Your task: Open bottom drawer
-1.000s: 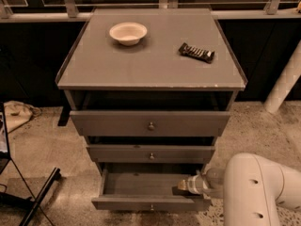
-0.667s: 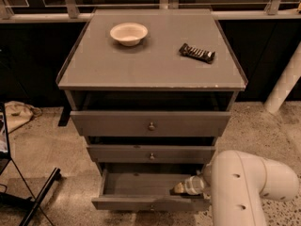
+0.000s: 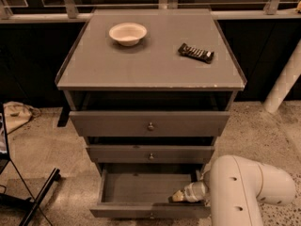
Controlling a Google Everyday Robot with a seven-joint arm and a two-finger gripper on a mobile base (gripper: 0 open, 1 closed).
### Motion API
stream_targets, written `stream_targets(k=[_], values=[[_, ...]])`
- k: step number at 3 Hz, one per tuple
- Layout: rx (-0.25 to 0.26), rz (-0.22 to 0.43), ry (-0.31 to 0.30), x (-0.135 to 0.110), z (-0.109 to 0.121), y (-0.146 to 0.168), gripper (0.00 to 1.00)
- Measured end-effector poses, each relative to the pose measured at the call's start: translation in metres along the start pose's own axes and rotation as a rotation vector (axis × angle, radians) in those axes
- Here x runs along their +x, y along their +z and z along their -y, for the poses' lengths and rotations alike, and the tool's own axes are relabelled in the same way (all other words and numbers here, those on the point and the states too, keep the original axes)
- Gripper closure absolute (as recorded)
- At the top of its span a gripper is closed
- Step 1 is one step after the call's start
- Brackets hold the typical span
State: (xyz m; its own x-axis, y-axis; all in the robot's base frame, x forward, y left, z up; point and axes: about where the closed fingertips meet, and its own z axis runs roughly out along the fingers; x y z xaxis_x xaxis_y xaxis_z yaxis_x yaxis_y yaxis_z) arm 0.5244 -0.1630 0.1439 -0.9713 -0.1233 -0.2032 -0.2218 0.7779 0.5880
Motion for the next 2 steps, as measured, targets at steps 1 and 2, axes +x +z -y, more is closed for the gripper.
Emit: stream_targets(k=[1,2], values=[[-0.074,0.032,0.051,0.0264,-0.0057,0.0,1.0],[-0.087,0.046,0.067,0.0327,-0.0039,-0.0033,1.0]])
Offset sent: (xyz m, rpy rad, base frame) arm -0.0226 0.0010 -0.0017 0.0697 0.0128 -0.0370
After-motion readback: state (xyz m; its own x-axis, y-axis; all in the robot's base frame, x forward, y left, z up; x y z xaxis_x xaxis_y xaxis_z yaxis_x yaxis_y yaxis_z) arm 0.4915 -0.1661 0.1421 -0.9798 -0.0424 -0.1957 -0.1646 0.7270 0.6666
